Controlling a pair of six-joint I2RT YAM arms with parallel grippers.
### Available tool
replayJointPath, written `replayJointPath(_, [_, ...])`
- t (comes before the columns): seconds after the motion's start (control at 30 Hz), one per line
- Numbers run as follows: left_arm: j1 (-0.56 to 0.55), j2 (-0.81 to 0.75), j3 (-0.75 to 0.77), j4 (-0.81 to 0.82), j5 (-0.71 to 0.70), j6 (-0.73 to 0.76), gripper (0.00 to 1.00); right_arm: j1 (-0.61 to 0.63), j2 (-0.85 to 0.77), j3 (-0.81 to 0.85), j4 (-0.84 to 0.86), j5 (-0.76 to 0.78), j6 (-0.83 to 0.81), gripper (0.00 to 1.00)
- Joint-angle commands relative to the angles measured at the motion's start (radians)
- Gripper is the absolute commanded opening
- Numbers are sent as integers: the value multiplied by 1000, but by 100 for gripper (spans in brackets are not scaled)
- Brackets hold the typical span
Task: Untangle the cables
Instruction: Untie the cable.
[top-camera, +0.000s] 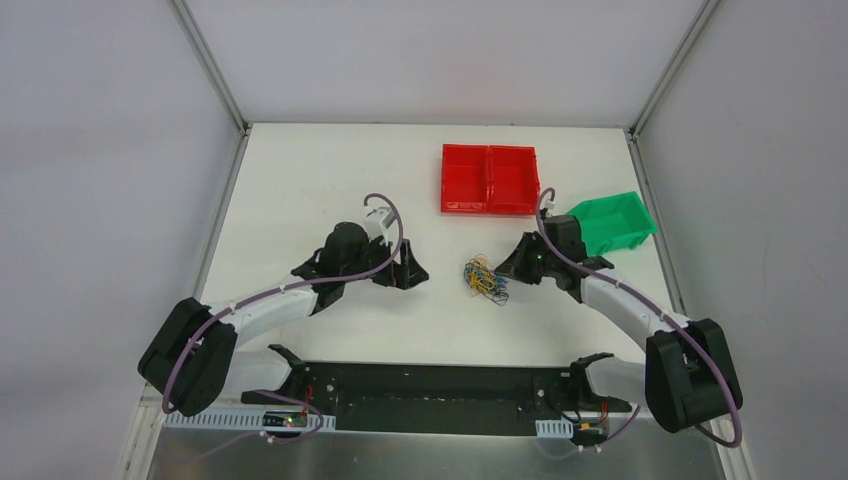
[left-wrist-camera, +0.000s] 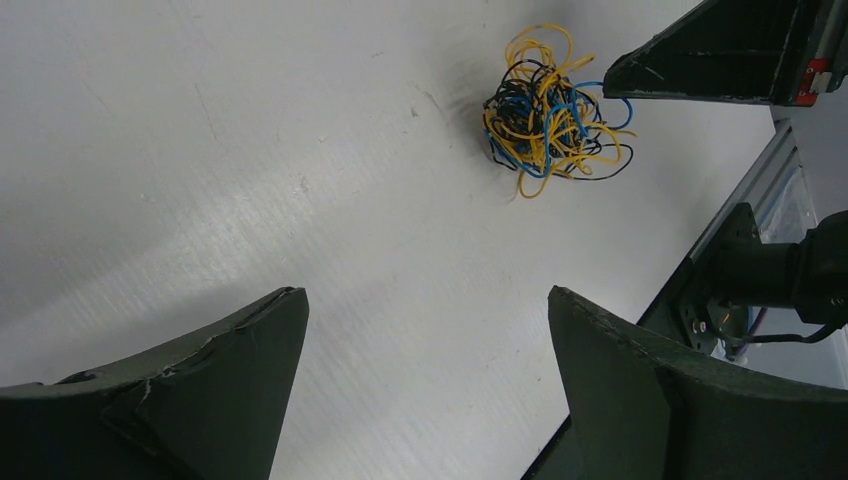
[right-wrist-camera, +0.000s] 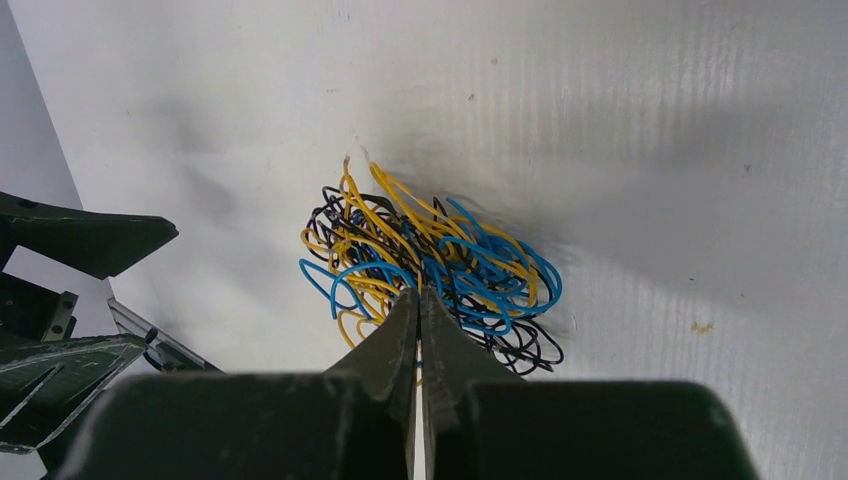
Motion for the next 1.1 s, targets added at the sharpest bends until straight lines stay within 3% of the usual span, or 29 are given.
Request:
replayJointPath(0.0, [-50,12,8,70,-62,-16,93,3,-92,-12,-21,60,1,0])
replayJointPath(0.23, [-172,182,119,113,-147,-29,90,2,-233,-44,-70,184,30,0])
replayJointPath(0.33, [-184,279,173,143,-150,-40,81,1,-240,-51,-69,168,42,0])
replayJointPath(0.67, [-213,510,353,182,-140,-80,76,3,-240,-60,-76,164,55,0])
replayJointPath(0.93, [-216,593,420,225,-119,-123,70,3,-248,-62,-94,160,59,0])
replayJointPath(1.0, [-219,609,421,248,-105,-137,64,4,-247,-67,-91,159,64,0])
replayJointPath(1.07, [-218,640,419,285,-74,-153,42,2,-246,-74,-85,154,70,0])
